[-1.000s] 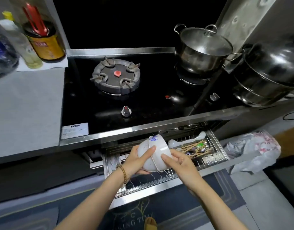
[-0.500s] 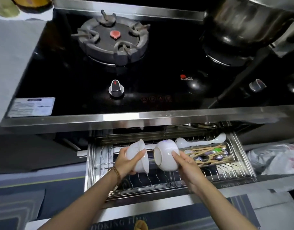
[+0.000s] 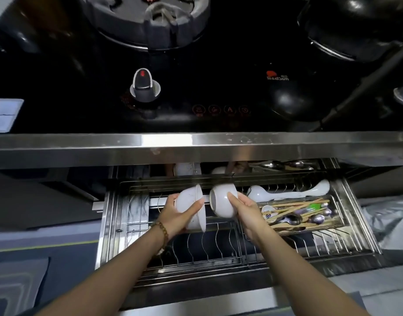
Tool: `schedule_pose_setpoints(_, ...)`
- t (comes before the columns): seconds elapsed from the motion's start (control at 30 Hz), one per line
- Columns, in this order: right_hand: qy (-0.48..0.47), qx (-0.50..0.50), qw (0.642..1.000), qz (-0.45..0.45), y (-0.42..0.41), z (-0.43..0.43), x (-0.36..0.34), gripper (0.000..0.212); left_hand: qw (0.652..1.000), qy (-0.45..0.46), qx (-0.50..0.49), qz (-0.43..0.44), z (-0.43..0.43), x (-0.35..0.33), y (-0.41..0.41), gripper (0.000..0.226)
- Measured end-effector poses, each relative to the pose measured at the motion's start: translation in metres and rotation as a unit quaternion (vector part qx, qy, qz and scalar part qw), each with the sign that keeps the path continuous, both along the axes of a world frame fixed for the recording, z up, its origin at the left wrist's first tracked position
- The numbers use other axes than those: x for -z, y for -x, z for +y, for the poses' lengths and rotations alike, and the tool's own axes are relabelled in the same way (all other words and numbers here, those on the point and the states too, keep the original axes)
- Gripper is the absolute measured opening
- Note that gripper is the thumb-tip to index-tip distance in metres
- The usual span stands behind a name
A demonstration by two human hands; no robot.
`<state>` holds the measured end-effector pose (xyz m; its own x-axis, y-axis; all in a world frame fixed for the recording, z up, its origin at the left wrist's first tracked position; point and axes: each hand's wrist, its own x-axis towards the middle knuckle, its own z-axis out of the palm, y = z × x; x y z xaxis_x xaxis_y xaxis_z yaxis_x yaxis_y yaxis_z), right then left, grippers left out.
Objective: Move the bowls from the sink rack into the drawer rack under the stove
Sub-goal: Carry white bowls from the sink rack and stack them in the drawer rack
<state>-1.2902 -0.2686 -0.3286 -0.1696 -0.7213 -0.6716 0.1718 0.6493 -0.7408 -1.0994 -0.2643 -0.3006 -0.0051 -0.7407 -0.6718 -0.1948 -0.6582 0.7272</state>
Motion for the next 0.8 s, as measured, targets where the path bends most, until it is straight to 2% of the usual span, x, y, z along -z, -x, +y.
schedule_pose_setpoints(0.3,0.006,0.015,1.000,0.011,0.003,-0.003,0.014,0.048,1.000,0.014,0.007,-0.003,0.001,0.009,0.013,0.072)
schedule_pose_setpoints(0.37,0.011,0.002,1.000,0.012,0.002,-0.007,0.017,0.039,1.000,0.015,0.011,-0.001,0.001,0.011,0.015,0.072)
schedule_pose_setpoints(0.47,0.020,-0.007,1.000,0.020,0.000,-0.015,0.019,0.013,1.000,0.014,0.007,0.000,0.001,0.014,0.018,0.072)
schedule_pose_setpoints(0.57,0.026,-0.011,0.999,0.016,-0.002,-0.022,0.026,0.029,1.000,0.013,0.002,0.000,0.001,0.016,0.019,0.073)
schedule_pose_setpoints(0.8,0.009,-0.068,0.998,0.014,-0.010,-0.017,0.033,0.041,0.999,0.011,-0.032,-0.007,-0.001,0.019,0.013,0.072)
